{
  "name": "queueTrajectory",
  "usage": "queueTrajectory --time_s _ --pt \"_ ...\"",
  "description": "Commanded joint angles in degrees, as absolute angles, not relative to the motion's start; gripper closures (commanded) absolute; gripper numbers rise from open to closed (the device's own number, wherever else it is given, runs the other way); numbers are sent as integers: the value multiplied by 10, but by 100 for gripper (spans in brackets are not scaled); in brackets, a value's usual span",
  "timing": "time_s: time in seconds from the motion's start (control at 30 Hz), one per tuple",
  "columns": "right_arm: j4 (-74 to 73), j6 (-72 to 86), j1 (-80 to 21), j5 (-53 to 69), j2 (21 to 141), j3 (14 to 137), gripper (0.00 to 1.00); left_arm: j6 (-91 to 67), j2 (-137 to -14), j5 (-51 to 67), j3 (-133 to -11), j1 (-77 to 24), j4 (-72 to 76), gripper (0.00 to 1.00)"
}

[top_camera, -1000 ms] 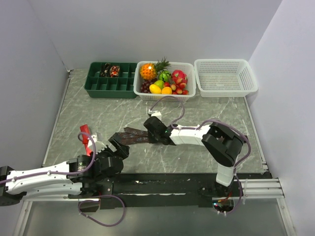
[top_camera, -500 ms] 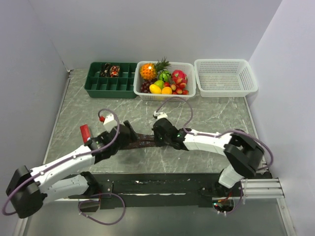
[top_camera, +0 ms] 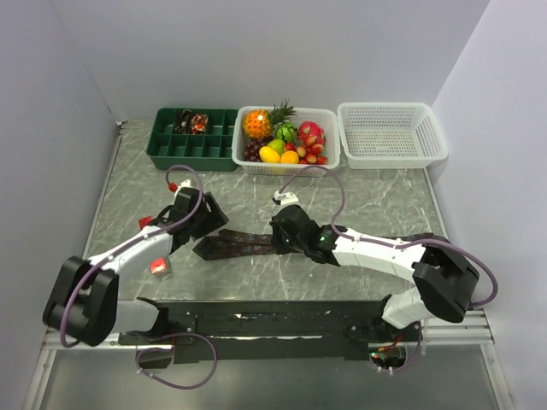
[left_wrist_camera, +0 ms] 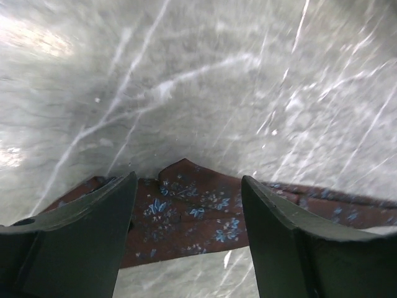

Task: Roll the ties
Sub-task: Flatten out the tie at the center of the board.

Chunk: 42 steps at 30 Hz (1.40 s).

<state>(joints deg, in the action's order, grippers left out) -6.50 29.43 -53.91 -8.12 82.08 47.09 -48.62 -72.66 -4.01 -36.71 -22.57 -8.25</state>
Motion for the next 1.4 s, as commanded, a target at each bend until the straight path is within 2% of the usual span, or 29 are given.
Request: queueTrajectory --time_s 0.0,0.17,0.3,0.43,0.6,1.0,1.37 --pt "-69 288 -537 -103 791 464 92 -458 -774 12 -363 -218 -22 26" --pt "-75 290 -536 -111 788 458 92 -453 -817 37 -358 -215 24 37" --pt "-77 294 -532 -116 785 451 92 -453 -844 41 -359 -215 30 67" --pt "-71 294 -527 -113 783 446 91 -453 -848 37 -358 -215 34 68" --pt "-74 290 -526 -113 788 453 91 -446 -833 30 -372 -214 23 99" --pt "-67 291 -525 -111 797 451 91 -498 -637 -52 -347 -215 -123 99" --pt "-52 289 -524 -83 820 461 89 -617 -608 -126 -283 -215 -210 99"
